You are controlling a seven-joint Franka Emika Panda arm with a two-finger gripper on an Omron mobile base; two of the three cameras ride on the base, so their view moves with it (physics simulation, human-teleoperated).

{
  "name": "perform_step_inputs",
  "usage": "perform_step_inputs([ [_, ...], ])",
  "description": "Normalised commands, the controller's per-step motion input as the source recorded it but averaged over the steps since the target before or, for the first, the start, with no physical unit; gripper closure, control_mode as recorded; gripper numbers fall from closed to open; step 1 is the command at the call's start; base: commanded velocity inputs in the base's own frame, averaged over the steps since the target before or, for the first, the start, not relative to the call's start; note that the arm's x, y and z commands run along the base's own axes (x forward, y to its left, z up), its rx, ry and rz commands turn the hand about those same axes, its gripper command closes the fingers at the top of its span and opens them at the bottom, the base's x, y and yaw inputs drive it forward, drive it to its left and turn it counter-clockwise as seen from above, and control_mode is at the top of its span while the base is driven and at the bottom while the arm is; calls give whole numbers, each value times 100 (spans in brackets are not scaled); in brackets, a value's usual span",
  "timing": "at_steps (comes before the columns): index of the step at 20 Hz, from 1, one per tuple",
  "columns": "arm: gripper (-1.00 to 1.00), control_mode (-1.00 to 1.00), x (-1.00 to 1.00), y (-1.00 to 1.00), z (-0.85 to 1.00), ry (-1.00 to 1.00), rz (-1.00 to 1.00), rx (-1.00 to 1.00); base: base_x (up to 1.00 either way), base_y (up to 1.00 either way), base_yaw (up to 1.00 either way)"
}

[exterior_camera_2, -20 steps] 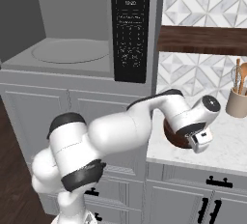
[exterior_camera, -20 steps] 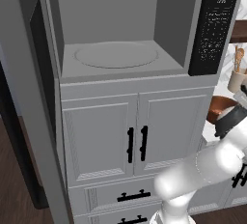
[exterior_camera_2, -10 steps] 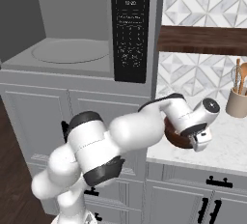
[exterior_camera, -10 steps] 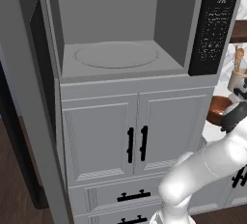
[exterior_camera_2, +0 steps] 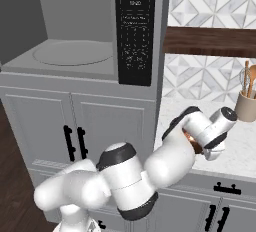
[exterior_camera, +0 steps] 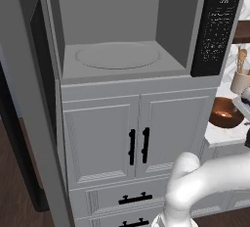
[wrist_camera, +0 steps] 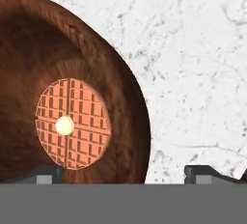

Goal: Open the microwave, place the bowl with waffle inside the microwave, then close the microwave door and turn it on.

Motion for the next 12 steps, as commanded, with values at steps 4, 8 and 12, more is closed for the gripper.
perform_step_inputs([
  [4, 100, -100, 2, 0, -57, 0, -1, 5, 0, 0, 0],
  [8, 100, -100, 4, 0, -37, 0, 0, 6, 0, 0, 0],
  [12, 100, -100, -31, 0, 26, -4, -1, 1, 0, 0, 0],
])
